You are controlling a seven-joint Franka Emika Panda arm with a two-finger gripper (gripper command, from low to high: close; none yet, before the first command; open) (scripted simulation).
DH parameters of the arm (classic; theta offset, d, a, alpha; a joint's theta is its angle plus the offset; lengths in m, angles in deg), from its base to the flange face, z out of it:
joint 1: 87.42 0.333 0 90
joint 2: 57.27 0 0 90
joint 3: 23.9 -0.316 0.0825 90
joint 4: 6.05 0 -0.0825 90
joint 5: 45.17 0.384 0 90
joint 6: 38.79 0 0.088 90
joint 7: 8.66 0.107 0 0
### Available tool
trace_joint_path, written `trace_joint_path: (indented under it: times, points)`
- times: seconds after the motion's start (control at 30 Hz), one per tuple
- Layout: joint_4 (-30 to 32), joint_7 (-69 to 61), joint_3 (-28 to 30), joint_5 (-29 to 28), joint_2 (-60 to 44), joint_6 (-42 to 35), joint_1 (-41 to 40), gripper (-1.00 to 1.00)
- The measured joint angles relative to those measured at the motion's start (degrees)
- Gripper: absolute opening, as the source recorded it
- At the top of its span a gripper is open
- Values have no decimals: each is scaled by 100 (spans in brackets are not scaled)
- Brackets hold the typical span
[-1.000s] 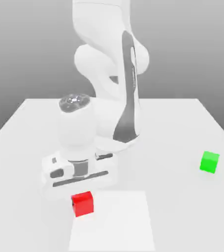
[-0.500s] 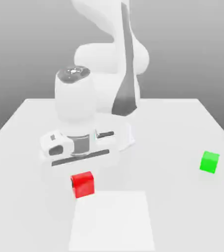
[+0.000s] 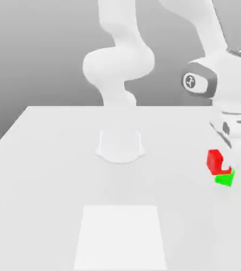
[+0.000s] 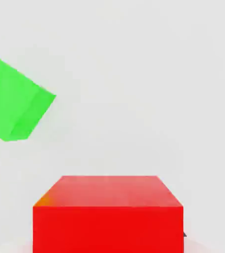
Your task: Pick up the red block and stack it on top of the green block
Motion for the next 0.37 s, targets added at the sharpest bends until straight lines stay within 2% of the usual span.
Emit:
trace_joint_path:
  times: [0.1,0.23,0.27,0.37]
  points:
    - [-7,-93,-307,-123,-190,189,327,-100]
    - [-40,374,-229,-816,-998,929,326,-100]
    - [-51,531,-134,-1035,-1197,1108,373,100]
    - [-51,531,-134,-1035,-1197,1108,372,100]
